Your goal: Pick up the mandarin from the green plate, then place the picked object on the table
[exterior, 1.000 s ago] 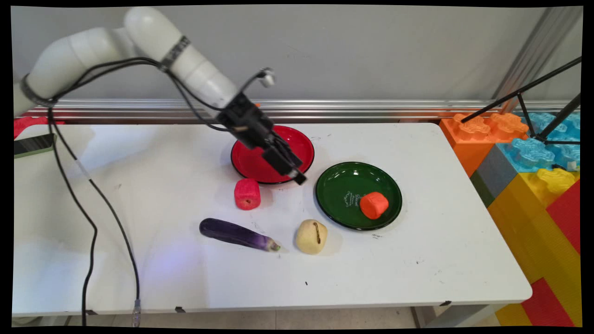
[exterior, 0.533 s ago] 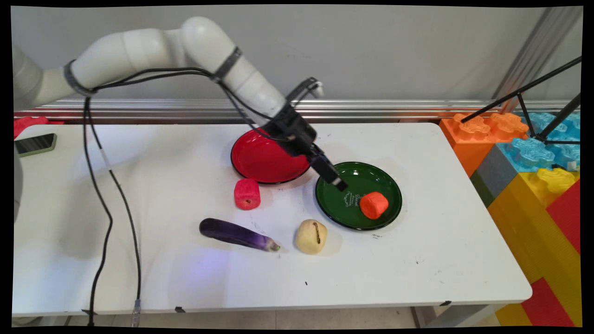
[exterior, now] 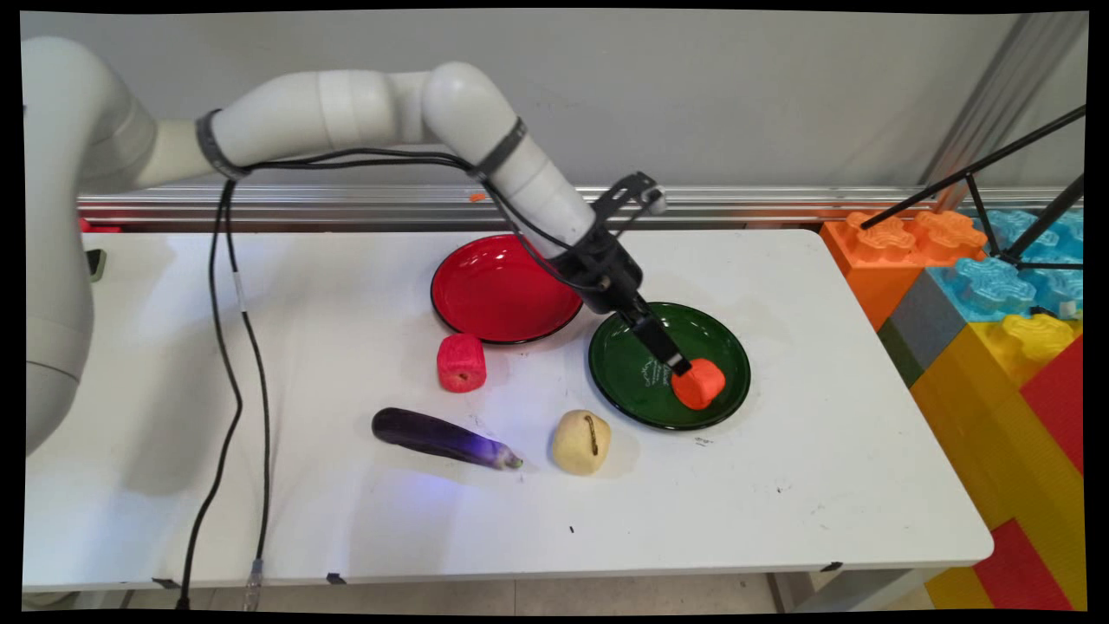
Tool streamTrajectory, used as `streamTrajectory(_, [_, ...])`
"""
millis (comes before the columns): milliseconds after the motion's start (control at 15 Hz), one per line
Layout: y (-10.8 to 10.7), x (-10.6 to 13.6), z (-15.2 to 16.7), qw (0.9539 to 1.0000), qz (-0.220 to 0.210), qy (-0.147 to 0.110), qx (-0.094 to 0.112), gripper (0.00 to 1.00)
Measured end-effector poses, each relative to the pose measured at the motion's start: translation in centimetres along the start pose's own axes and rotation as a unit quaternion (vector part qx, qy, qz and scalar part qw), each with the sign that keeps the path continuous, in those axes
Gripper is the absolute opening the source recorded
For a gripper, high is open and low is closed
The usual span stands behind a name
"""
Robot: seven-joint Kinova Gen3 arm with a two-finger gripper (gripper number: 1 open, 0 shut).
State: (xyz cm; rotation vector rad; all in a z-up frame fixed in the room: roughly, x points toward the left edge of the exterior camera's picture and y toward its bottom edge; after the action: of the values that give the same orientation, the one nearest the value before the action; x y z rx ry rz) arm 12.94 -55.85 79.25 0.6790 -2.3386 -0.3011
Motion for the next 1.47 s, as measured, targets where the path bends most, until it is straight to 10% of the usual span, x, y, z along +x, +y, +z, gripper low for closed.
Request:
streamTrajectory(1067, [-1.6,2.5,8.1,0.9994,0.003,-0.023,0.024,1.0])
streamTrajectory(1133, [-1.7,2.5,8.3,0.9994,0.003,-0.023,0.025,0.0])
streamTrajectory(1467, [-2.1,2.4,8.5,0.9993,0.004,-0.023,0.03,0.0])
